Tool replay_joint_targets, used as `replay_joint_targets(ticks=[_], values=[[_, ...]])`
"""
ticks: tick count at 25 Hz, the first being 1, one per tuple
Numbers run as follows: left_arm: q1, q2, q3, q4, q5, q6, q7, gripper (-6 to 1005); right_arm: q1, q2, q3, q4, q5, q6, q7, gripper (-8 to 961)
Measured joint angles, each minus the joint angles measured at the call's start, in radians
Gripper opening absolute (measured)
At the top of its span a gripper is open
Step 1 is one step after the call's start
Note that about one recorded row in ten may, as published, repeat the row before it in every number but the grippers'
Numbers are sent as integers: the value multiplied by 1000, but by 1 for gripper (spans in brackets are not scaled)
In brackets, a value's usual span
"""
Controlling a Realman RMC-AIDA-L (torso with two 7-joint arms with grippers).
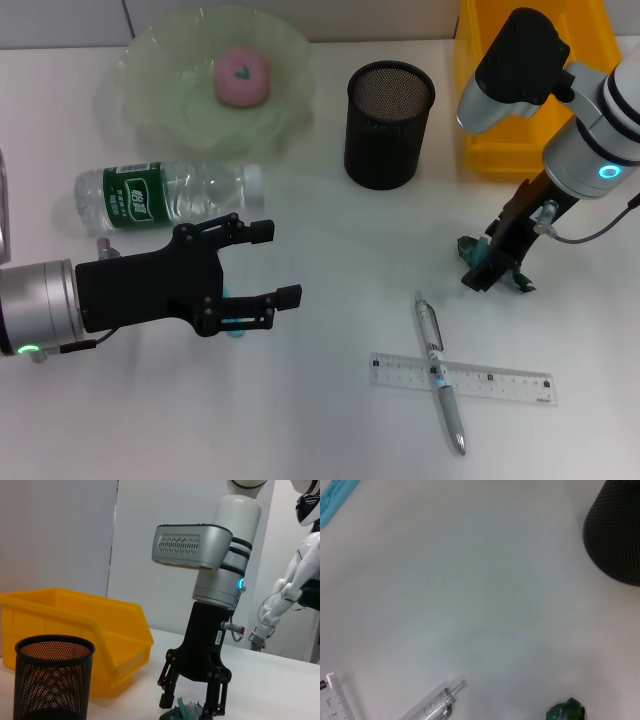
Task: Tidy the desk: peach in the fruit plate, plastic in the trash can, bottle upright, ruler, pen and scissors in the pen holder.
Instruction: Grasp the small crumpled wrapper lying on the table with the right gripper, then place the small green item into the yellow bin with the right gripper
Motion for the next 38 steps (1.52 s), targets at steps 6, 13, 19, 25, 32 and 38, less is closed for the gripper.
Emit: replay_joint_targets(ticks=[6,13,19,25,32,38], values=[[1,1,-2,0,0,0,7,859,-1,0,0,0,2,0,0,743],[-3,4,-2,0,0,0,8,859,-3,1,0,0,1,0,0,556],[-5,4,-2,0,0,0,10,859,-5,1,0,-7,2,-7,0,206],[-5,4,-2,0,0,0,10,859,-8,2,0,-8,2,-8,0,140],[-4,4,-2,0,0,0,10,859,-8,3,0,-9,3,-9,0,73],[-5,4,-2,0,0,-4,11,859,-7,3,0,-9,3,-9,4,48]])
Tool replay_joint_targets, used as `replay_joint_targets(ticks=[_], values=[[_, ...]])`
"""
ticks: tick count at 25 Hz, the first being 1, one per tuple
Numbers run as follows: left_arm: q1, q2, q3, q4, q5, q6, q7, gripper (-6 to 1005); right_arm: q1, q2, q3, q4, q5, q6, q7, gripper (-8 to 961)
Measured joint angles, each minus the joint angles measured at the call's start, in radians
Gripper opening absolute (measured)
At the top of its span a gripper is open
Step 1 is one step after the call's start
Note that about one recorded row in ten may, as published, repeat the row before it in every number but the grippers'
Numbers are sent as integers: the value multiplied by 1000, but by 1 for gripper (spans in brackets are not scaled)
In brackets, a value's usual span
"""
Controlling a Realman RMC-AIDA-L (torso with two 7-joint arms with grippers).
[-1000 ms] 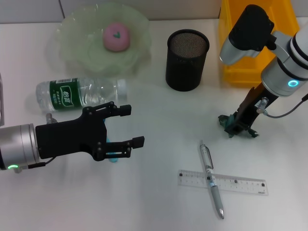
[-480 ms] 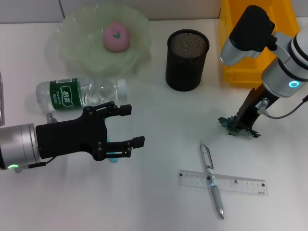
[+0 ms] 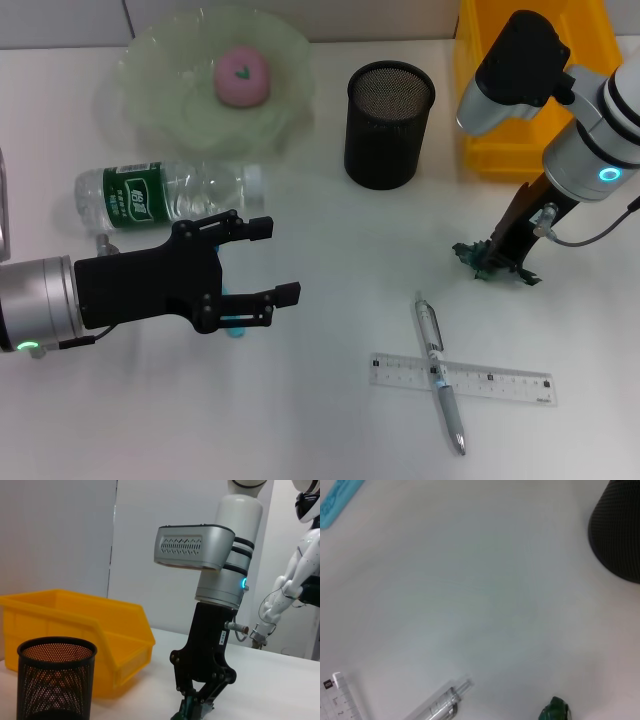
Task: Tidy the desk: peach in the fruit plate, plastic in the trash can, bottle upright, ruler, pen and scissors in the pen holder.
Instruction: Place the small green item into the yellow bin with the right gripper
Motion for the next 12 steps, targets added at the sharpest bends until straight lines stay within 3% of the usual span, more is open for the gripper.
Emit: replay_joint_targets(ticks=[12], values=[[-1,3,-2,0,0,-3,0,859,-29,0,8,-60,7,-1,4,39]])
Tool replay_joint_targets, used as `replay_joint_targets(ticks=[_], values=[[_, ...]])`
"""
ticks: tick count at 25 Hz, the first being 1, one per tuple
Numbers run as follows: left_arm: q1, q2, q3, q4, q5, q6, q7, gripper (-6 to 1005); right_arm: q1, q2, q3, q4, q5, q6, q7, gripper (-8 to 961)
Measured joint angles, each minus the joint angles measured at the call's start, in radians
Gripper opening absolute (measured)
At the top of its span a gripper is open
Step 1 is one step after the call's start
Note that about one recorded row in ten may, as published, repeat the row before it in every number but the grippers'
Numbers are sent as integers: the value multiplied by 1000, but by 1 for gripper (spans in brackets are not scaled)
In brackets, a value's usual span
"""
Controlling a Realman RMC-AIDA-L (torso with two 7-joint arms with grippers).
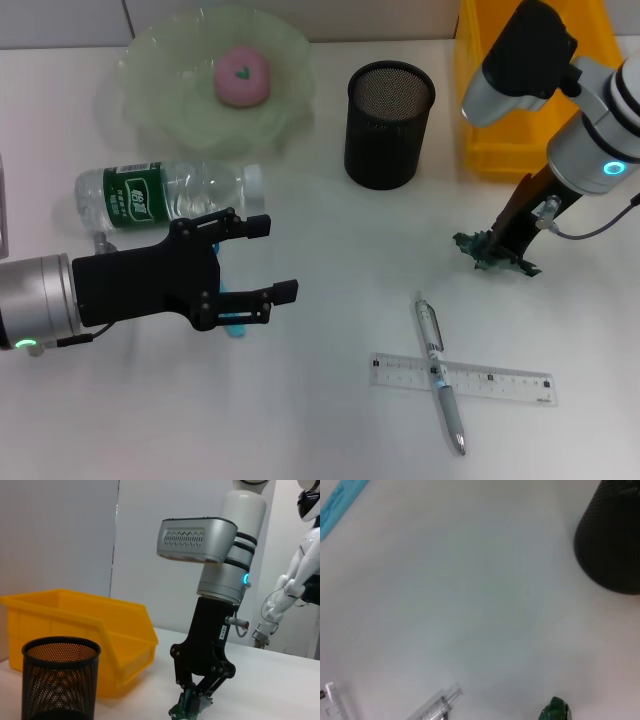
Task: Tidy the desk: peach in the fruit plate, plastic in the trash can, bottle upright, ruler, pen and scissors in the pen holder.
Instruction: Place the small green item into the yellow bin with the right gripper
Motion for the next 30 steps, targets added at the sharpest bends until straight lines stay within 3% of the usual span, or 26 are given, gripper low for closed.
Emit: replay_joint_targets(ticks=[7,19,24,30], values=[[1,3,-10,0,0,0,1,859,-80,1,12,-97,87,6,-19,37],[0,7,-11,13,0,0,-6,859,-244,3,210,-151,407,8,-272,37],[0,6,-15,14,0,0,-8,859,-333,-4,280,-30,667,44,-514,36],[0,5,-31,14,0,-1,-8,859,-363,-5,378,160,836,42,-777,35]])
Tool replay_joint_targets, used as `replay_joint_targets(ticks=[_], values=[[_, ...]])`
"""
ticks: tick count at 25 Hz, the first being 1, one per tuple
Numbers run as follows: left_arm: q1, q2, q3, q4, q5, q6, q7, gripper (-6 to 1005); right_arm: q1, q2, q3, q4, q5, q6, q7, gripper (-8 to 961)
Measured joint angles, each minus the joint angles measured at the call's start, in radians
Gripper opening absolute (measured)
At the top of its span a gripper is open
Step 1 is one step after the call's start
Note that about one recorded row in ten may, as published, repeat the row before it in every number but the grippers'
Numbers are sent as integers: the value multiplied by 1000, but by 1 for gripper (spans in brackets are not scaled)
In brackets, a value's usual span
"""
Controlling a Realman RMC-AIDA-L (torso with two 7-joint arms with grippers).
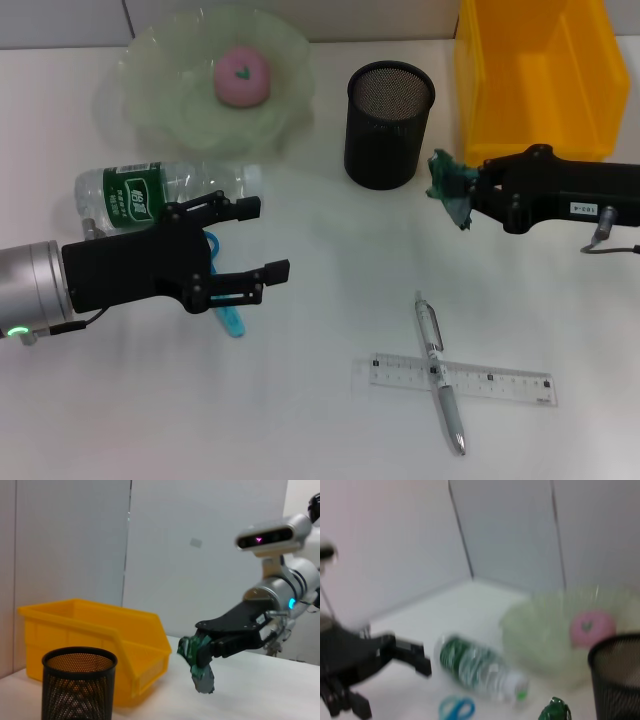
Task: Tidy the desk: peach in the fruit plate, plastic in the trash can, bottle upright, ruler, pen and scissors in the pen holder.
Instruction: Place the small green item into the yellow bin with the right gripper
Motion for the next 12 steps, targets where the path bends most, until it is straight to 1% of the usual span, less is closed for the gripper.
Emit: replay_joint_targets(ticks=[4,5,6,10,11,12], values=[[8,-8,-23,0,0,0,4,859,-5,-1,86,179,126,-12,-230,34],[9,-9,-26,0,0,0,4,859,-6,-1,124,258,170,-18,-336,34],[9,-10,-29,0,0,0,5,859,-6,-1,124,258,170,-18,-336,34],[9,-16,-31,0,0,0,5,859,-6,-1,157,386,259,-25,-504,34],[8,-16,-31,0,0,0,5,859,-7,-1,158,421,290,-23,-554,34],[8,-18,-31,0,0,-1,5,859,-6,-1,159,486,342,-21,-652,34]])
